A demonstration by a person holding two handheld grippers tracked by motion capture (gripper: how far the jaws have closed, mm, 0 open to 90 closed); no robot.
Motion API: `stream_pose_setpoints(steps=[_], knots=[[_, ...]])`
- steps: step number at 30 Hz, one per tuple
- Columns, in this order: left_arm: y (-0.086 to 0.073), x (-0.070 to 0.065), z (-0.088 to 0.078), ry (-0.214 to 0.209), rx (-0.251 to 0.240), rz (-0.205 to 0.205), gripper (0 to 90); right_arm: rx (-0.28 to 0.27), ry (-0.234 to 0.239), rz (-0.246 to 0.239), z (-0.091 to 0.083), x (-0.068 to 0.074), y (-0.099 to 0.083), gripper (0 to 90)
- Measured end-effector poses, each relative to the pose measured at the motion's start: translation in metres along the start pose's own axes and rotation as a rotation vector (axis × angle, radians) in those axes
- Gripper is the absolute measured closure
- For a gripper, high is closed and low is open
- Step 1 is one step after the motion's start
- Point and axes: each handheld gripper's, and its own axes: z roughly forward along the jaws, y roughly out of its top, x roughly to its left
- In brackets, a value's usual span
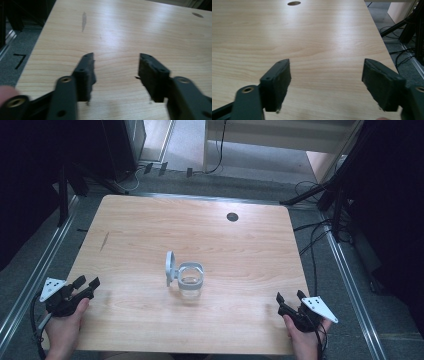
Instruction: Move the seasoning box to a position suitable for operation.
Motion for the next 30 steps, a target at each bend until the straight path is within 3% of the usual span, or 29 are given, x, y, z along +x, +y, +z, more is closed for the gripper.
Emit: stream_pose_setpoints(steps=[1, 2, 3, 4, 5, 7, 9, 11, 15, 17, 19, 23, 25, 30], knots=[[0.000, 0.000, 0.000, 0.000, 0.000, 0.000, 58.2, -0.012, 0.006, 0.012, 0.000, 0.003, 0.002, 43.1], [0.000, -0.003, 0.000, -0.004, 0.010, 0.012, 58.2, -0.012, 0.006, 0.012, 0.000, 0.003, 0.002, 43.1], [0.001, -0.007, 0.001, -0.030, 0.015, 0.000, 64.4, -0.025, 0.040, 0.022, 0.000, 0.005, 0.004, 54.2], [0.001, -0.010, 0.001, -0.058, 0.021, -0.007, 71.3, -0.033, 0.164, 0.058, 0.002, 0.010, 0.010, 67.3], [0.003, -0.022, 0.002, -0.103, 0.035, 0.006, 75.6, -0.034, 0.187, 0.061, 0.003, 0.015, 0.013, 70.3], [0.004, -0.030, 0.003, -0.126, 0.035, 0.014, 82.2, -0.034, 0.197, 0.046, 0.005, 0.022, 0.016, 73.9], [0.006, -0.049, 0.004, -0.177, 0.043, 0.050, 86.1, -0.029, 0.193, 0.017, 0.009, 0.036, 0.020, 81.5], [0.008, -0.065, 0.005, -0.228, 0.048, 0.079, 90.0, -0.014, 0.221, 0.016, 0.014, 0.050, 0.024, 88.4], [0.009, -0.094, 0.009, -0.314, 0.072, 0.143, 90.0, -0.010, 0.300, 0.006, 0.024, 0.072, 0.029, 90.0], [0.008, -0.106, 0.011, -0.356, 0.090, 0.166, 90.0, -0.008, 0.349, -0.021, 0.035, 0.094, 0.036, 90.0], [0.007, -0.117, 0.013, -0.393, 0.100, 0.176, 90.0, -0.007, 0.363, -0.023, 0.038, 0.099, 0.038, 90.0], [0.010, -0.136, 0.020, -0.461, 0.128, 0.203, 90.0, 0.011, 0.427, -0.058, 0.057, 0.128, 0.048, 90.0], [0.009, -0.147, 0.026, -0.484, 0.145, 0.238, 90.0, 0.012, 0.457, -0.088, 0.069, 0.145, 0.054, 90.0], [0.009, -0.155, 0.039, -0.498, 0.157, 0.234, 90.0, 0.029, 0.496, -0.102, 0.085, 0.165, 0.063, 90.0]])
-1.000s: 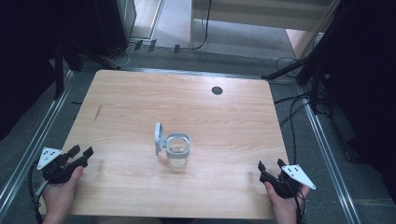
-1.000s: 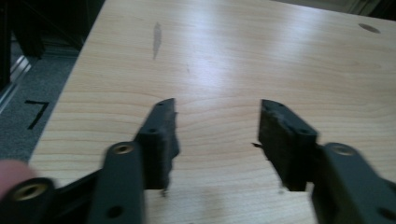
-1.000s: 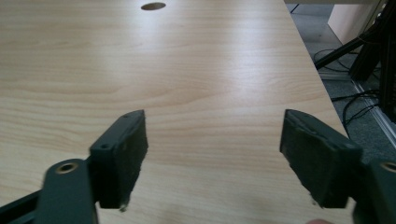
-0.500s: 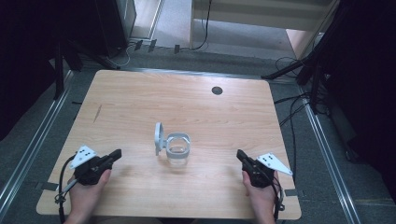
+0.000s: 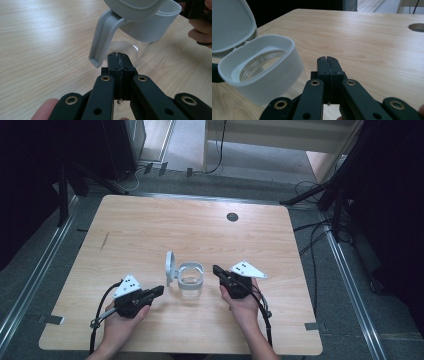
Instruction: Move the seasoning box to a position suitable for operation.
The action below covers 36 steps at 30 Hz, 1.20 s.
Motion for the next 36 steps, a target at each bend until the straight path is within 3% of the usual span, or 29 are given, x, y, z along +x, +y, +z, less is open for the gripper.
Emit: stream_pose_setpoints(steps=[3, 8, 12, 14, 18, 21, 27, 31, 36], knots=[[0.004, 0.001, 0.009, -0.017, 0.012, -0.006, 90.0, 0.007, 0.025, -0.005, 0.020, 0.003, 0.012, 90.0], [0.007, 0.004, 0.013, -0.007, 0.001, -0.023, 90.0, 0.019, 0.051, -0.017, 0.032, 0.002, 0.020, 90.0], [0.009, 0.008, 0.016, -0.001, -0.005, -0.026, 90.0, 0.027, 0.134, 0.012, 0.041, -0.004, 0.024, 90.0], [0.011, 0.011, 0.018, 0.001, -0.006, -0.025, 90.0, 0.037, 0.175, 0.021, 0.042, -0.004, 0.023, 90.0], [0.018, 0.016, 0.024, 0.010, -0.008, -0.009, 90.0, 0.054, 0.181, -0.005, 0.040, -0.003, 0.021, 90.0], [0.020, 0.020, 0.031, 0.017, -0.028, -0.039, 90.0, 0.055, 0.191, -0.019, 0.035, 0.000, 0.020, 90.0], [0.025, 0.025, 0.039, 0.038, -0.045, -0.040, 90.0, 0.058, 0.201, -0.031, 0.028, 0.007, 0.016, 90.0], [0.026, 0.024, 0.035, 0.052, -0.061, -0.059, 90.0, 0.058, 0.208, -0.028, 0.025, 0.011, 0.013, 90.0], [0.019, 0.014, 0.009, 0.098, -0.097, -0.088, 90.0, 0.059, 0.217, -0.034, 0.024, 0.016, 0.008, 90.0]])
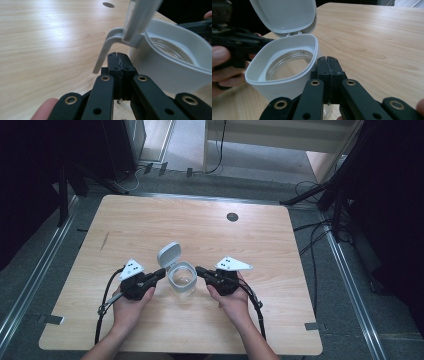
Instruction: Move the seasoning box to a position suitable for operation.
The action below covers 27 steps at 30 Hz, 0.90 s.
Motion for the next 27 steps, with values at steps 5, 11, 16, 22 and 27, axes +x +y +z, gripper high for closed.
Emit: stream_pose_setpoints(steps=[5, 11, 16, 22, 27], knots=[[-0.014, -0.027, -0.017, 0.034, 0.000, 0.013, 88.0, 0.007, -0.040, -0.033, 0.007, 0.002, -0.001, 90.0], [-0.020, -0.045, -0.007, 0.113, -0.009, -0.010, 89.3, -0.013, -0.040, -0.008, 0.005, 0.007, -0.005, 90.0], [-0.019, -0.049, 0.000, 0.136, -0.020, -0.011, 90.0, -0.008, -0.125, 0.020, -0.002, 0.019, -0.011, 90.0], [-0.014, -0.041, 0.008, 0.127, -0.023, -0.031, 90.0, -0.008, -0.160, 0.021, -0.009, 0.031, -0.017, 90.0], [-0.010, -0.035, 0.010, 0.108, -0.027, -0.026, 90.0, -0.007, -0.142, 0.051, -0.015, 0.038, -0.023, 90.0]])
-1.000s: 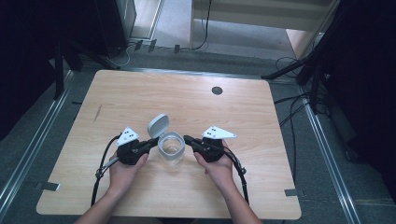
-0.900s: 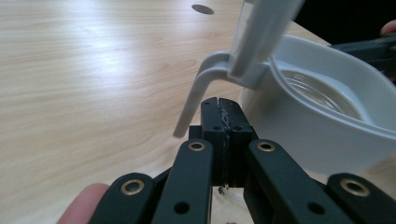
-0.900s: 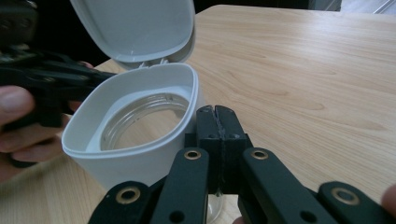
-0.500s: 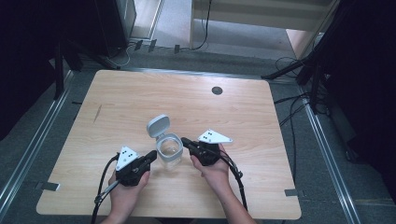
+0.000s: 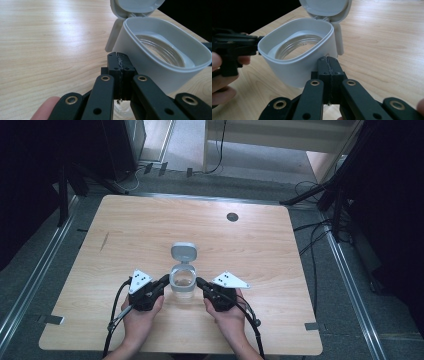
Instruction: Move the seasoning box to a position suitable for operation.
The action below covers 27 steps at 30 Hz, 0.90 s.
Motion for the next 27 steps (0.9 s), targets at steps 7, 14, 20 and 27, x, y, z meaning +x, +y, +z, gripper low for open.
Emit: stream_pose_setpoints(steps=[7, 14, 20, 27], knots=[[-0.001, 0.003, -0.001, -0.015, -0.006, -0.011, 87.4, -0.005, -0.020, -0.018, 0.000, 0.000, -0.002, 90.0], [-0.010, 0.060, -0.032, 0.074, -0.067, -0.056, 41.2, -0.047, -0.078, 0.010, 0.004, -0.030, 0.017, 90.0], [-0.023, 0.122, -0.074, 0.148, -0.045, -0.062, 17.6, -0.064, -0.064, 0.035, 0.014, -0.045, 0.048, 90.0], [-0.028, 0.140, -0.074, 0.054, -0.032, -0.060, 14.2, -0.057, -0.050, 0.021, 0.030, -0.046, 0.070, 90.0]])
